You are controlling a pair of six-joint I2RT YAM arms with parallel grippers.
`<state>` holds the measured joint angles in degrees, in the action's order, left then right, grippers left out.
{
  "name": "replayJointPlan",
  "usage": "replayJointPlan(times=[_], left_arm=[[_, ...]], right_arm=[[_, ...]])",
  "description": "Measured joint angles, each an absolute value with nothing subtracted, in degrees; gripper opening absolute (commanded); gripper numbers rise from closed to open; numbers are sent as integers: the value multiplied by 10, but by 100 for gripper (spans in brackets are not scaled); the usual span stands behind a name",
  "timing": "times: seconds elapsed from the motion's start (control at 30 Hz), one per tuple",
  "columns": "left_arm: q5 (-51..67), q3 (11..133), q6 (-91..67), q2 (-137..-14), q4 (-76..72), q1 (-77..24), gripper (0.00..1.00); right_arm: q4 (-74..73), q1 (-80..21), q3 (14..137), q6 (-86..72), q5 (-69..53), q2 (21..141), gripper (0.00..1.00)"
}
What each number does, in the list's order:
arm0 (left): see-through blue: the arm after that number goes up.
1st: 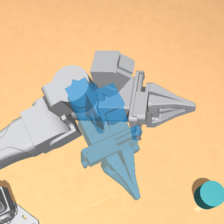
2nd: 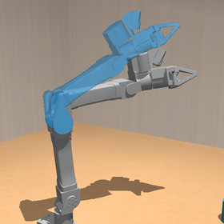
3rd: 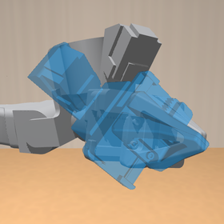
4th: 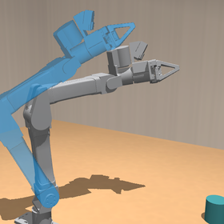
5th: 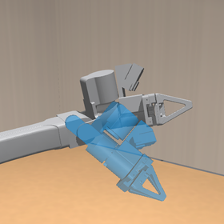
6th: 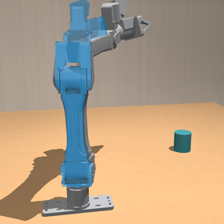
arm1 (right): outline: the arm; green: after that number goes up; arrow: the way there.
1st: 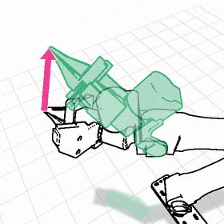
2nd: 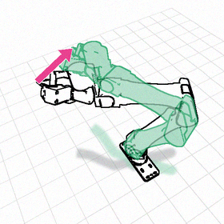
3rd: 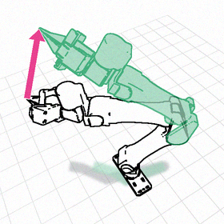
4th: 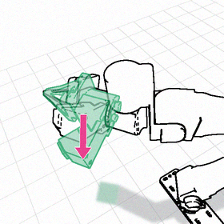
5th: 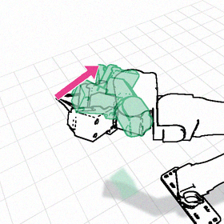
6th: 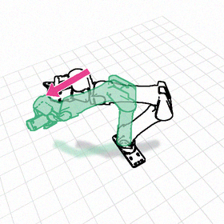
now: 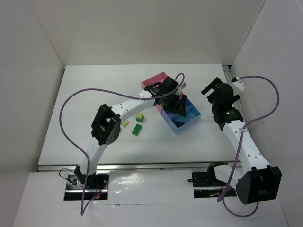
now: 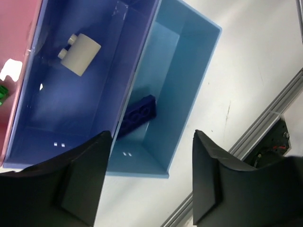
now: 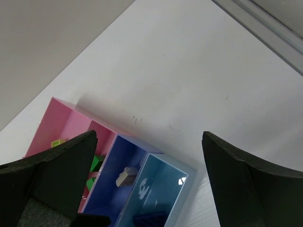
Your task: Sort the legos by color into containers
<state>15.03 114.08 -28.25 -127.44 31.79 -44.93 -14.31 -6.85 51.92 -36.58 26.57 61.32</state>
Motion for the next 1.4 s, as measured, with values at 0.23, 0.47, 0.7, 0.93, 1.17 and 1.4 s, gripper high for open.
replayJointPlan(times=[0.23,0.47,0.7,0.93,1.17,1.4], left_arm=[[118,1138,-266,-1235,358,-461,67],[-14,919,-273,-971,381,-417,75],[-108,716,-319,-773,400,-271,85],[-133,634,-334,-751,422,-176,81],[-106,608,-335,-746,414,-102,80],[-79,585,-349,-688,389,-72,80]], right_arm=[[-141,-69,519,-359,239,617,98],[-121,-118,521,-334,145,635,96],[-108,-352,602,-297,108,794,96],[-172,-464,764,-182,58,1005,90],[-231,-527,784,-266,102,1081,94],[-246,-567,815,-408,148,1155,87]])
